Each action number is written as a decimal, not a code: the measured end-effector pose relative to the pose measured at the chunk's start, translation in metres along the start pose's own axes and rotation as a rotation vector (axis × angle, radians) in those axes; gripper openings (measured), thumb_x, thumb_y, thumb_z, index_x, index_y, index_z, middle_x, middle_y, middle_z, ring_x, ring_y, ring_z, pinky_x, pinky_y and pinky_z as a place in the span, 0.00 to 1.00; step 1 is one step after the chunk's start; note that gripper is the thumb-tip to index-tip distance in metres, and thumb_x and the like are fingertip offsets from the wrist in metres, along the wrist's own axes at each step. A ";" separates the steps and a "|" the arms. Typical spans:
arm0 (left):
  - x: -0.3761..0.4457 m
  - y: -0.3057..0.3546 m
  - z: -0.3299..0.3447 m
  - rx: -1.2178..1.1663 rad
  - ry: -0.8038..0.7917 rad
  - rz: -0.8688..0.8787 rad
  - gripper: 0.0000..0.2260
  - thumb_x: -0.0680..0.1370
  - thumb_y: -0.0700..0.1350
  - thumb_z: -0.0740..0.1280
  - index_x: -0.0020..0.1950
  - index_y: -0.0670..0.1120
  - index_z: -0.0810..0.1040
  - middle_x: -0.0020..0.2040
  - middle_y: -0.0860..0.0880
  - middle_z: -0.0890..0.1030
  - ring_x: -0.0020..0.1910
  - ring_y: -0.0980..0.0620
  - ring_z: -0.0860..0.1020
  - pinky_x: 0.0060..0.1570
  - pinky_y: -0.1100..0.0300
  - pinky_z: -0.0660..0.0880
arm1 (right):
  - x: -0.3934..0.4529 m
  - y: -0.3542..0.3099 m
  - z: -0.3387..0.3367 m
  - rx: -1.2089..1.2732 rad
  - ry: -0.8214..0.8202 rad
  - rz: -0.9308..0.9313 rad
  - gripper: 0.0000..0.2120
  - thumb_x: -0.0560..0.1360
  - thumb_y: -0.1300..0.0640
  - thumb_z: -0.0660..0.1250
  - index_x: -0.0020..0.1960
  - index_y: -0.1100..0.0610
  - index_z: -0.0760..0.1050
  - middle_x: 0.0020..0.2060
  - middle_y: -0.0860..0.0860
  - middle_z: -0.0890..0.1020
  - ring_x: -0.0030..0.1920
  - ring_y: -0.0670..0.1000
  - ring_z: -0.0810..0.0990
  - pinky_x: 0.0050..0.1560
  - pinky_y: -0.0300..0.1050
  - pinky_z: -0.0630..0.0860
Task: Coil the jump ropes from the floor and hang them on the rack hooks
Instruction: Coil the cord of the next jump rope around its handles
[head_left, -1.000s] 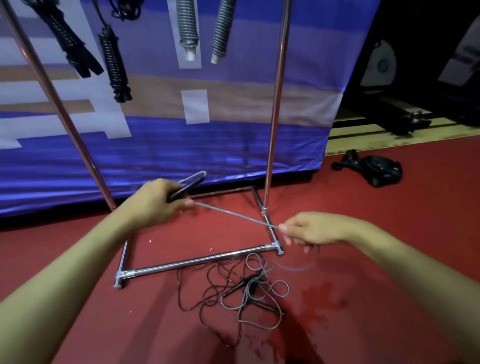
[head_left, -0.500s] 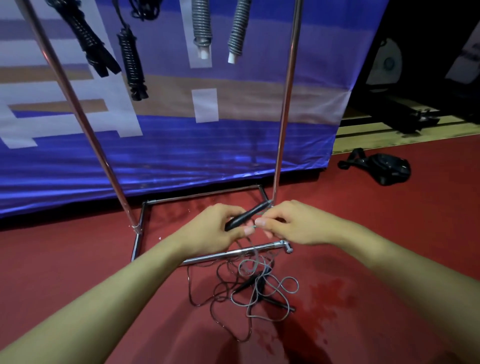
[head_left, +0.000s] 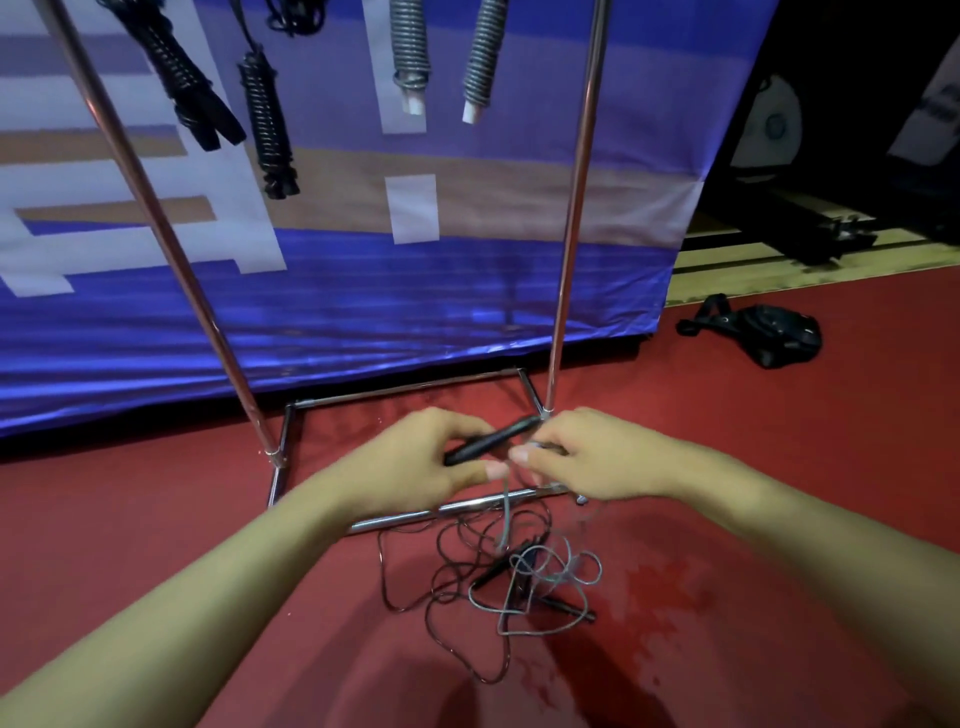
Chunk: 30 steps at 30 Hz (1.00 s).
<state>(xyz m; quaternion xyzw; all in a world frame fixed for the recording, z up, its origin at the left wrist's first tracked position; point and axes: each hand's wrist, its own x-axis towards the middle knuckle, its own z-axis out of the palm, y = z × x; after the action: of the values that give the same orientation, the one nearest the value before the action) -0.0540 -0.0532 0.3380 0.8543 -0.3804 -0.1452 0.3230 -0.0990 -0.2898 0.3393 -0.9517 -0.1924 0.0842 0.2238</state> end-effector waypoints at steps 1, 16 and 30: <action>0.003 0.004 0.007 -0.021 0.000 -0.002 0.06 0.80 0.53 0.72 0.53 0.53 0.84 0.44 0.53 0.85 0.38 0.62 0.76 0.43 0.60 0.74 | 0.003 -0.007 -0.002 0.021 0.038 -0.003 0.18 0.84 0.46 0.61 0.37 0.49 0.77 0.25 0.41 0.76 0.28 0.44 0.77 0.33 0.38 0.72; -0.005 -0.031 -0.015 0.207 0.101 -0.191 0.19 0.78 0.50 0.75 0.67 0.48 0.79 0.57 0.55 0.84 0.53 0.63 0.81 0.57 0.65 0.74 | -0.016 0.023 -0.012 0.086 -0.059 0.017 0.15 0.84 0.46 0.60 0.42 0.47 0.78 0.33 0.50 0.78 0.30 0.43 0.72 0.36 0.38 0.70; 0.008 0.022 0.012 -0.122 -0.002 -0.106 0.07 0.80 0.50 0.72 0.48 0.48 0.80 0.38 0.56 0.85 0.30 0.62 0.76 0.35 0.65 0.73 | -0.013 -0.003 -0.007 0.182 -0.024 0.062 0.19 0.83 0.43 0.62 0.40 0.54 0.78 0.30 0.51 0.82 0.30 0.49 0.85 0.35 0.48 0.85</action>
<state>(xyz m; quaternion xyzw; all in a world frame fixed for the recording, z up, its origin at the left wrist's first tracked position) -0.0668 -0.0754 0.3431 0.8519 -0.3252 -0.1860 0.3661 -0.1100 -0.2949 0.3481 -0.9319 -0.1568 0.1195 0.3044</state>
